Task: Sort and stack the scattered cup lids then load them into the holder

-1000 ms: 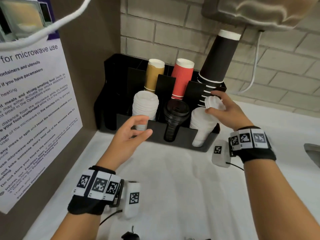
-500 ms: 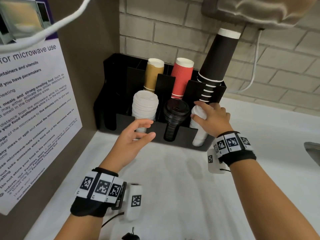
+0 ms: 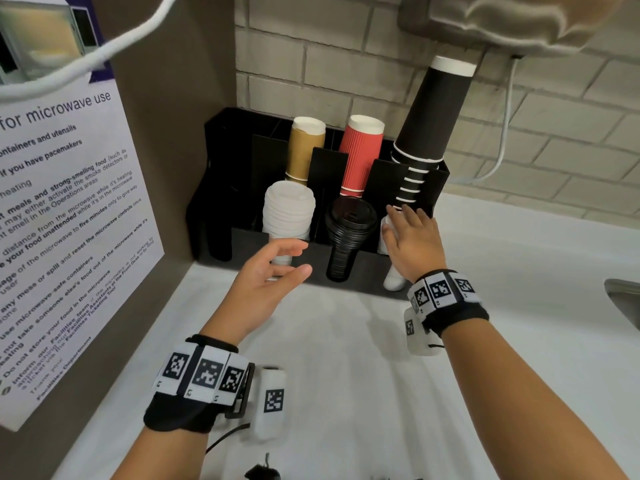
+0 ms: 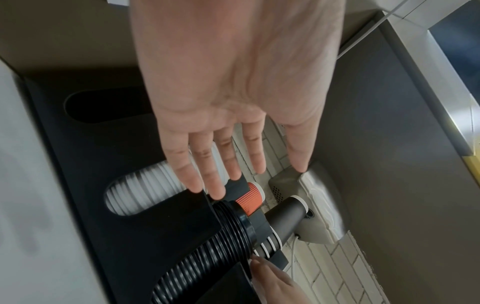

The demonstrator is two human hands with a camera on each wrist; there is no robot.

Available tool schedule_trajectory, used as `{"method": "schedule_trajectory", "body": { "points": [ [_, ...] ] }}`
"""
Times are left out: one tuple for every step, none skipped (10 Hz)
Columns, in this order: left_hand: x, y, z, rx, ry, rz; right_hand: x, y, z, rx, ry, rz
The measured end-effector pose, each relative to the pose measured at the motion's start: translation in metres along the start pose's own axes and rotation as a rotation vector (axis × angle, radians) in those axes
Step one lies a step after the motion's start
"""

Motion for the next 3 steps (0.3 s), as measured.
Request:
{"method": "schedule_trajectory", "body": {
  "points": [
    [-0.002, 0.002, -0.002, 0.018, 0.016, -0.006, -0.003, 0.000, -0.004, 0.049, -0.001, -0.077],
    [-0.006, 0.003, -0.008, 0.022, 0.046, -0.032, -0.007, -0.006, -0.007, 0.022, -0.016, -0.157],
    [-0.009, 0.003, -0.014, -0.005, 0.057, -0.065, -0.012, -0.014, 0.001, 0.010, 0.009, -0.228]
  ]
}}
Point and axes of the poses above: each hand's wrist, its own z-axis away from the middle knuckle, its own y-axis out of the palm, x = y × z, the point moved 8 cm from there along -z, towards the middle knuckle, and after that the axes turned 11 degrees about x, right-handed, at the moved point
